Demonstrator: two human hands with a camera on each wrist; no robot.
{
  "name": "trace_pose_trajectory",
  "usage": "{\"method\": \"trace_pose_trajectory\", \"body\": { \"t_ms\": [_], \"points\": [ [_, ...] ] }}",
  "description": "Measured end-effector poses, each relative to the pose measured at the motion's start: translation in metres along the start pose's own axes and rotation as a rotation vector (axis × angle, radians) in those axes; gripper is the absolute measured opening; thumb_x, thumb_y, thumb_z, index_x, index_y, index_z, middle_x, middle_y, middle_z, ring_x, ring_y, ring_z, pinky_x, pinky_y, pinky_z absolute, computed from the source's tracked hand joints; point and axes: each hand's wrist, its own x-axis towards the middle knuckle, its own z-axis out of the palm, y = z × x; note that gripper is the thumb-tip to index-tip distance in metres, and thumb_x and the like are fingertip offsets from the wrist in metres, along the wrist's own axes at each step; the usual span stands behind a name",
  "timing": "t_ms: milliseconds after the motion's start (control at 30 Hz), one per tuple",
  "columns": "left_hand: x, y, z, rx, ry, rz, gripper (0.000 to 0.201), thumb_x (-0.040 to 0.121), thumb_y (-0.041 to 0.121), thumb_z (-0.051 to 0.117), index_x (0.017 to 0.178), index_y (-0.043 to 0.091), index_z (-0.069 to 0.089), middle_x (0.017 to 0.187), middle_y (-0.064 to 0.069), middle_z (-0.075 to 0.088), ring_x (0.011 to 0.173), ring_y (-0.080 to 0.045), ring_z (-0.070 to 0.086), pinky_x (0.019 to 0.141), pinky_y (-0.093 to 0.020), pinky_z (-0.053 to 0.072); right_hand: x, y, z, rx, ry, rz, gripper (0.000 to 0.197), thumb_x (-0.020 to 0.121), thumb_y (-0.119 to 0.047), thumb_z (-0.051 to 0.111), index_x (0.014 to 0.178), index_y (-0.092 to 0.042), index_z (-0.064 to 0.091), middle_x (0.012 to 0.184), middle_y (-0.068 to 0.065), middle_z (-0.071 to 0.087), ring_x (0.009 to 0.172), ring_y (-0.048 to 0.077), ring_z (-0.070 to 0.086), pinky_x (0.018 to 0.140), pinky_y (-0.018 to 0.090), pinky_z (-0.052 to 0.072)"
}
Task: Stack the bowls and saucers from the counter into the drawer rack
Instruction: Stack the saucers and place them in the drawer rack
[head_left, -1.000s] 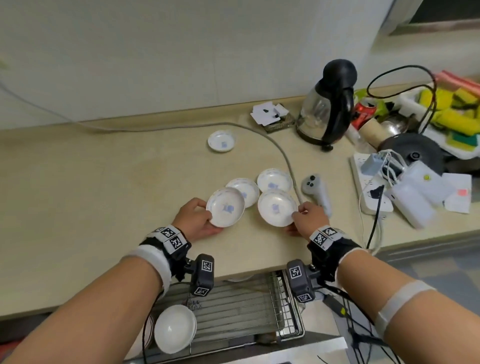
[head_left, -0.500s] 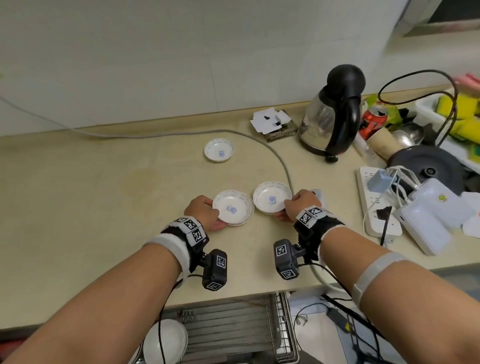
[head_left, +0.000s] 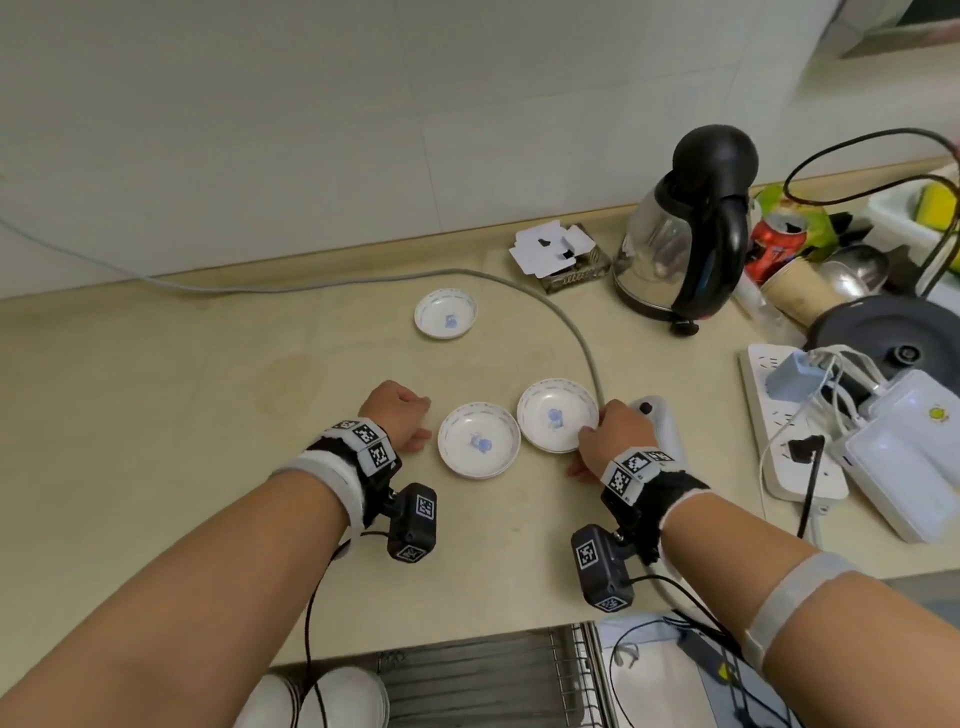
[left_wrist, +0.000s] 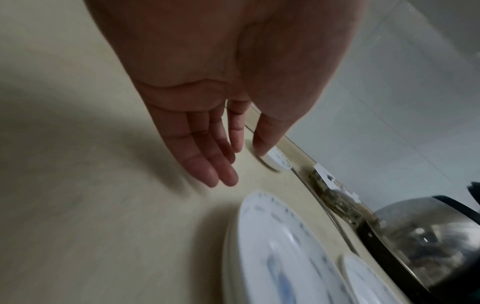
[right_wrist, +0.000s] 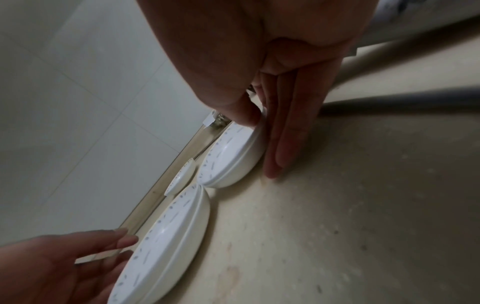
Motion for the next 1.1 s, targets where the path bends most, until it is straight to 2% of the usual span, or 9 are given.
{"method": "trace_pose_trajectory", "body": {
  "t_ms": [133,233,367,433,533,667,767,967,1100],
  "points": [
    [0.045,0.025,-0.013,-0.134,-0.054,0.005,0.041,0.098,0.014,0.062,0.135,0.006,0.045,0.114,-0.019,0.064,0.077,-0.029,0.071,0.070,-0.041,0.062,0.012,0.002,0.002,0.015,0.074,0.000,0.018,0.088,-0.022,0.049,0.104,-0.017,0.055,0.095,0.009,0.068,0.074,0.021,0.061,0.068,0.028,0.050],
    [0.077,0.040,-0.015,-0.190,-0.098,0.012,0.051,0.099,0.015,0.060,0.143,0.011,0.037,0.114,-0.019,0.062,0.077,-0.030,0.071,0.071,-0.041,0.061,0.013,-0.003,0.001,0.208,0.119,-0.008,0.018,0.088,-0.018,0.049,0.104,-0.017,0.056,0.078,0.009,0.076,0.070,0.021,0.073,0.073,0.033,0.060],
    [0.111,0.052,-0.011,-0.088,-0.152,0.074,0.053,0.102,0.024,0.055,0.148,0.015,0.031,0.094,-0.016,0.066,0.067,-0.026,0.070,0.061,-0.035,0.061,-0.003,-0.027,0.002,0.382,0.025,-0.135,0.016,0.091,-0.009,0.052,0.104,-0.015,0.057,0.065,0.013,0.076,0.059,0.027,0.076,0.067,0.043,0.065],
    [0.121,0.054,-0.009,-0.027,-0.167,0.113,0.047,0.103,0.025,0.053,0.146,0.016,0.034,0.086,-0.014,0.067,0.065,-0.024,0.071,0.057,-0.032,0.060,-0.013,-0.037,0.012,0.325,-0.058,-0.185,0.015,0.090,-0.008,0.051,0.100,-0.017,0.057,0.063,0.010,0.076,0.057,0.025,0.075,0.064,0.041,0.065],
    [0.131,0.058,-0.009,-0.040,-0.179,0.131,0.035,0.103,0.012,0.049,0.137,0.013,0.041,0.084,-0.015,0.069,0.065,-0.024,0.071,0.064,-0.035,0.060,-0.024,-0.049,0.028,0.312,-0.140,-0.184,0.017,0.089,-0.006,0.049,0.099,-0.015,0.059,0.063,0.011,0.076,0.055,0.024,0.075,0.062,0.038,0.065],
    [0.131,0.056,-0.014,-0.005,-0.154,0.148,0.029,0.096,0.004,0.052,0.124,0.011,0.048,0.072,-0.017,0.071,0.054,-0.018,0.072,0.056,-0.031,0.061,-0.028,-0.053,0.042,0.233,-0.126,-0.176,0.018,0.090,-0.007,0.049,0.101,-0.016,0.059,0.064,0.013,0.076,0.049,0.017,0.073,0.051,0.021,0.058],
    [0.113,0.052,-0.024,-0.005,-0.196,0.172,0.021,0.094,0.006,0.056,0.113,0.012,0.053,0.070,-0.016,0.071,0.049,-0.016,0.070,0.060,-0.033,0.061,-0.034,-0.054,0.045,0.207,-0.101,-0.176,0.018,0.091,-0.008,0.049,0.103,-0.016,0.060,0.068,0.014,0.076,0.048,0.015,0.072,0.048,0.016,0.054],
    [0.046,0.040,-0.054,0.049,-0.427,0.277,0.018,0.094,0.005,0.055,0.111,0.011,0.056,0.072,-0.015,0.069,0.055,-0.017,0.067,0.057,-0.026,0.058,-0.040,-0.052,0.051,0.097,-0.028,-0.198,0.021,0.093,-0.013,0.049,0.109,-0.019,0.061,0.067,0.012,0.076,0.052,0.018,0.073,0.057,0.027,0.061],
    [0.013,0.023,-0.055,0.114,-0.466,0.305,0.022,0.093,0.004,0.054,0.114,0.006,0.057,0.073,-0.017,0.070,0.054,-0.018,0.067,0.058,-0.028,0.058,-0.040,-0.048,0.056,0.035,0.029,-0.182,0.029,0.094,-0.019,0.049,0.119,-0.019,0.064,0.069,0.008,0.076,0.063,0.023,0.075,0.073,0.038,0.063]
  ]
}}
